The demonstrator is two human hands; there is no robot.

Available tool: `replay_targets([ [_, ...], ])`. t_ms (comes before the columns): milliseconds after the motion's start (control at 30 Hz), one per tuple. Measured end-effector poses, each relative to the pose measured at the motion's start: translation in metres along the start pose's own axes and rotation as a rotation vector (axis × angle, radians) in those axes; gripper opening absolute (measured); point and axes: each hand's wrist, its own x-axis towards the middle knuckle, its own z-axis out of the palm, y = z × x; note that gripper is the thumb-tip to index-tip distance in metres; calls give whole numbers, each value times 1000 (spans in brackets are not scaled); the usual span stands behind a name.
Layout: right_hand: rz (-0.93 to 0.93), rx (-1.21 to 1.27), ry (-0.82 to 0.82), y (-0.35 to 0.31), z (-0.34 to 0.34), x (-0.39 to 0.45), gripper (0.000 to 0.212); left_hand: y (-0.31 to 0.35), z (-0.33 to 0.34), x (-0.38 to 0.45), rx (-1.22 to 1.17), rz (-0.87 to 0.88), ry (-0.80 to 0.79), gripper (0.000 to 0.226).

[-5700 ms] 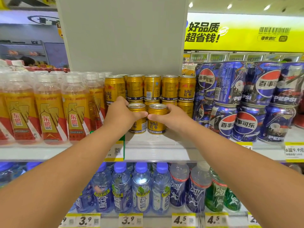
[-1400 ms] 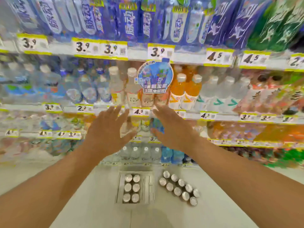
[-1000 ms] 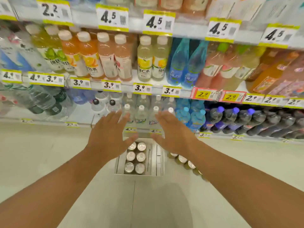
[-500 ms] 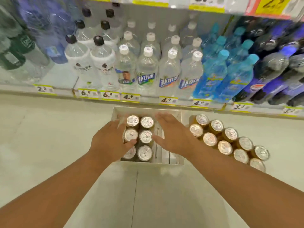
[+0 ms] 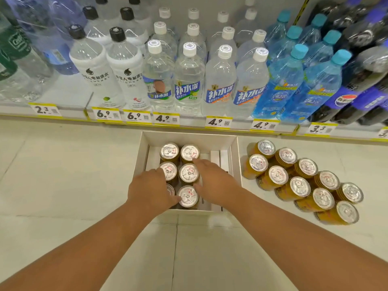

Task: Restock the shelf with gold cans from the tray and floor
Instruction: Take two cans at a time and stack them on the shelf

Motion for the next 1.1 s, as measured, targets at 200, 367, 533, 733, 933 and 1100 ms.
replay_targets([
  [200, 111, 196, 38, -9, 19, 15, 80, -1, 11, 7, -222, -175, -263, 74],
  [367, 208, 340, 165, -20, 35, 25, 86, -2, 23, 15, -314, -206, -303, 84],
  [533, 283, 490, 210, -28, 46, 32, 100, 0, 35, 19, -314, -229, -269, 99],
  [733, 322, 471, 250, -29, 44, 37, 94, -3, 36, 18, -359, -227, -216, 82],
  [933, 285, 380, 238, -30, 2, 16, 66, -14, 2, 1, -471, -137, -148, 63],
  [1100, 243, 469, 232, -51, -90, -38, 61, -14, -100, -37, -621, -49, -34, 64],
])
